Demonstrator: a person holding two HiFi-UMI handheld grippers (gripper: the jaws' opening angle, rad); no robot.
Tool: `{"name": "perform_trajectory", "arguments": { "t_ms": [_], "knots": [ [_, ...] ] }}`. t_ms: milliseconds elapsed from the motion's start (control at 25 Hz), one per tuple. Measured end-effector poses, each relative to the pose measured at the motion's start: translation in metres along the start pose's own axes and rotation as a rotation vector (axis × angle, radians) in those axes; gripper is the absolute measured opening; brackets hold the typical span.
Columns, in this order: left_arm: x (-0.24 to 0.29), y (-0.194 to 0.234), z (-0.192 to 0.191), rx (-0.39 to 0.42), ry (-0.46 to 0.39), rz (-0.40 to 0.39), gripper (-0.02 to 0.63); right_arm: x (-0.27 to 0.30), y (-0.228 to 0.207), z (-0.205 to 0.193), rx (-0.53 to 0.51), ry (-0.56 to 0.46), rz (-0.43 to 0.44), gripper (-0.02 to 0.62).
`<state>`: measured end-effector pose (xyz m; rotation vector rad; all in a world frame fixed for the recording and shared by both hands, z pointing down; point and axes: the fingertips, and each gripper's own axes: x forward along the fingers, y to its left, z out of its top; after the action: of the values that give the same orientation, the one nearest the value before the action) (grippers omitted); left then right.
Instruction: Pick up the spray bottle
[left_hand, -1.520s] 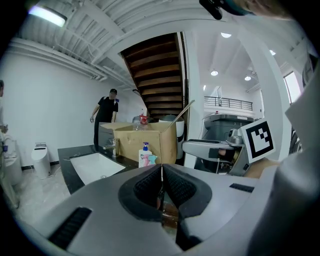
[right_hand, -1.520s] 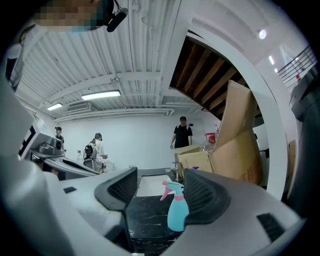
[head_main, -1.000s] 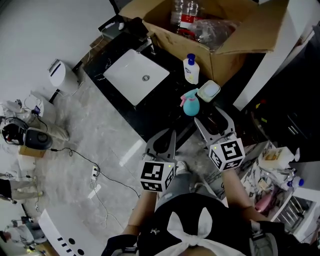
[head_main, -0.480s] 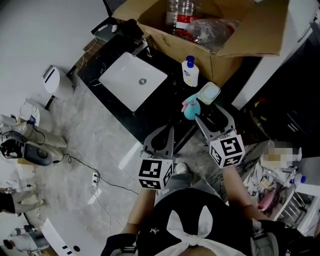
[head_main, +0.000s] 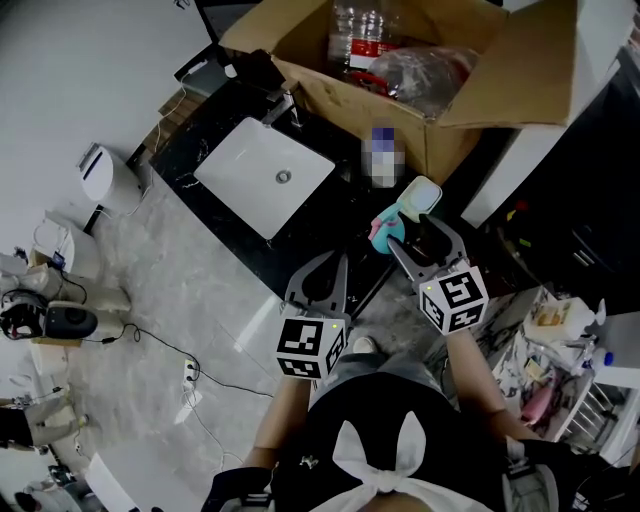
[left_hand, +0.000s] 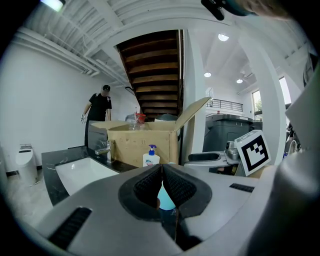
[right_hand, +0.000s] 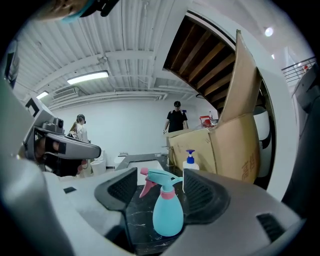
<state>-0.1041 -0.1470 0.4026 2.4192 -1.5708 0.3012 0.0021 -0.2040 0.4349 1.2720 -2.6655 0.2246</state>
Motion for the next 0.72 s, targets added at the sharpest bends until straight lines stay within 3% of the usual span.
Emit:
{"name": "perform_trajectory", "arguments": {
  "t_ms": [720],
  "knots": [
    [0.018, 0.020, -0.006, 0.004, 0.019, -0.020, 0.031, 0.031, -0.016, -0.039, -0.008, 0.116, -0.001, 0.273]
  ]
}}
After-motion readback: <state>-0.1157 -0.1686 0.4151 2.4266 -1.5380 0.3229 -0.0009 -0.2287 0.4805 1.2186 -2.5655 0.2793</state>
